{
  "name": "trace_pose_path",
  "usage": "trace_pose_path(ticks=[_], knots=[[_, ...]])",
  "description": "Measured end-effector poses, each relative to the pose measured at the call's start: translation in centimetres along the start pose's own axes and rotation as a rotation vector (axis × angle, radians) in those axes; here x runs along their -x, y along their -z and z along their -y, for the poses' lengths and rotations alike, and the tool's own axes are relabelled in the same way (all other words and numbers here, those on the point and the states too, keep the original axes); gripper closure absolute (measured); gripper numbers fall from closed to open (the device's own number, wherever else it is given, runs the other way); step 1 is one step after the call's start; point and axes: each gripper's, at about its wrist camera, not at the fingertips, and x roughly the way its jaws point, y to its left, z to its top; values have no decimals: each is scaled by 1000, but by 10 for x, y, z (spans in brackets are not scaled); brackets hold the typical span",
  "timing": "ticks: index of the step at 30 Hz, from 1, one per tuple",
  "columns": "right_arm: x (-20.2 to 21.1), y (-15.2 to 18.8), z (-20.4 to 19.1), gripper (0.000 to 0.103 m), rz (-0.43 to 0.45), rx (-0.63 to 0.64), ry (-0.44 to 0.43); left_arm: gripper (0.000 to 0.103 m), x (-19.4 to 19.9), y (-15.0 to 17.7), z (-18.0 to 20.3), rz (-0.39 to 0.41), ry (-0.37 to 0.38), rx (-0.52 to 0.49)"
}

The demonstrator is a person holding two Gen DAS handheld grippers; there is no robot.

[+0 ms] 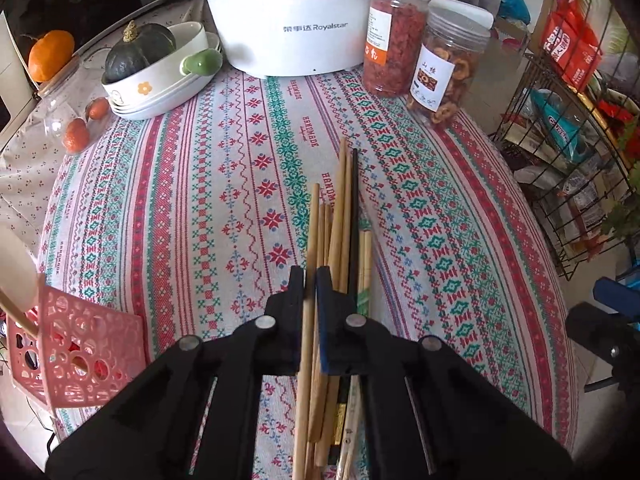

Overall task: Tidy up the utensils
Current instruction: 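Reach the left tool to the wooden chopstick pile and close on one, then lift the wooden chopstick with the left tool while the right tool grasps another from the pile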

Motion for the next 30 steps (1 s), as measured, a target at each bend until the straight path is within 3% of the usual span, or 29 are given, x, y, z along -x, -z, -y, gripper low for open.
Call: trace_pose_path(ticks=[7, 16, 22, 30], knots=[[3, 6, -9, 17, 4, 19, 25, 96, 72, 32, -14, 122, 34, -89], [1, 12, -23, 17, -11, 12, 8, 96, 136, 64, -46, 226, 76, -116], [-9, 14, -44, 17, -26, 46, 20, 96, 162, 80, -79, 280, 94, -75], [-34, 14, -64, 17, -54, 88, 57, 96, 168, 100, -125, 332, 124, 35]])
